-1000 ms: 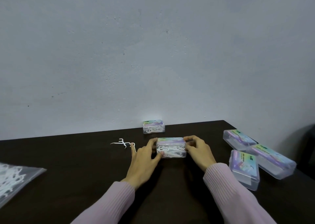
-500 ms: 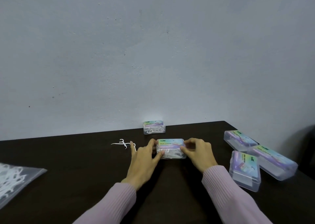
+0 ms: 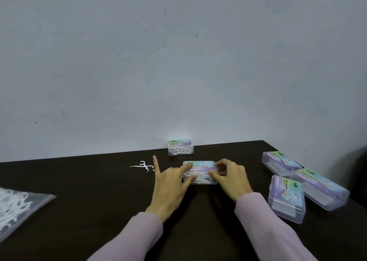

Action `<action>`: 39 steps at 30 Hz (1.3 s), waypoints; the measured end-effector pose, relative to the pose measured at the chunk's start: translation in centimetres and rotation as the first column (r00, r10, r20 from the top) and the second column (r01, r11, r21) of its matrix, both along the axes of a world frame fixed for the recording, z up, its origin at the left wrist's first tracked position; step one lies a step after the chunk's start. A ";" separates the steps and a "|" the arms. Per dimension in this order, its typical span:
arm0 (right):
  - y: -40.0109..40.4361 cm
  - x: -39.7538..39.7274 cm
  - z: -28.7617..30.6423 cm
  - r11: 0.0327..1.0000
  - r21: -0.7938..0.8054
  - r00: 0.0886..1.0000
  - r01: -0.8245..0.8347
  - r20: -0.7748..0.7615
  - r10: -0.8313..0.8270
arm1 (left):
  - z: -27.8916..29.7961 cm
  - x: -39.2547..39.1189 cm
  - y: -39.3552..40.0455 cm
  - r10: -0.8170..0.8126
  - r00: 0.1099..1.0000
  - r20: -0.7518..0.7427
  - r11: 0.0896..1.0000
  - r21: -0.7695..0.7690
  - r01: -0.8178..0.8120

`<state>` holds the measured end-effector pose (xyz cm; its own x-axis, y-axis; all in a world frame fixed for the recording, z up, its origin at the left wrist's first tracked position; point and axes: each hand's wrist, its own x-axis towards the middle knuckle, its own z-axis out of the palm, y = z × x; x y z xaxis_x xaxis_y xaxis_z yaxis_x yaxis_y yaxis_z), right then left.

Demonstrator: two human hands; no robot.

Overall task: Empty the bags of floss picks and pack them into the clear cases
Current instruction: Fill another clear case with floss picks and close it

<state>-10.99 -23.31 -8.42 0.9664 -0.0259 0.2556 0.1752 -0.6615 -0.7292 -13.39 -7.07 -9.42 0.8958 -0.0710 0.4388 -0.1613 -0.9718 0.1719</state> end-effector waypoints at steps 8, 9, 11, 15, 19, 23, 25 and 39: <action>0.1 0.3 -0.3 1.000 0.017 0.999 0.018 -0.044 -0.017 | 0.3 -0.1 0.3 -0.055 0.998 -0.033 0.979 0.194 0.061; 0.1 0.3 -0.3 1.000 0.016 0.999 0.017 -0.052 -0.016 | 0.2 0.1 0.4 -0.061 0.997 -0.039 0.980 0.186 0.067; 0.3 0.0 -0.2 1.000 -0.013 0.998 0.028 -0.049 -0.029 | 0.0 0.2 0.4 -0.076 0.995 -0.060 0.988 0.130 0.083; 1.2 -1.0 -0.2 0.921 -0.388 0.997 0.039 0.083 -0.008 | -0.7 0.5 0.2 -0.157 0.980 -0.123 0.984 -0.104 0.145; 2.3 -1.2 -0.4 0.831 -0.554 0.994 0.048 0.107 0.014 | -0.7 1.2 0.7 -0.173 0.982 -0.075 0.922 -0.364 0.134; 3.5 -0.1 -0.4 0.742 -0.669 0.998 0.047 0.061 -0.007 | 0.2 1.8 1.8 -0.103 0.995 0.013 0.867 -0.489 0.096; 3.7 1.2 -0.5 0.718 -0.692 0.997 0.077 0.033 -0.075 | 0.5 2.3 2.6 -0.077 0.997 0.025 0.852 -0.518 0.079; 4.8 9.0 -1.8 0.760 -0.598 0.967 0.255 0.142 -0.212 | 0.8 7.5 2.8 -0.110 0.993 0.037 0.839 -0.532 0.113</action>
<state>-1.96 -18.56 -10.21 0.9327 -0.0680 0.3542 -0.0131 -0.9878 -0.1549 -5.88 -4.24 -8.57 0.8936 0.0754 0.4424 -0.2654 -0.7063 0.6563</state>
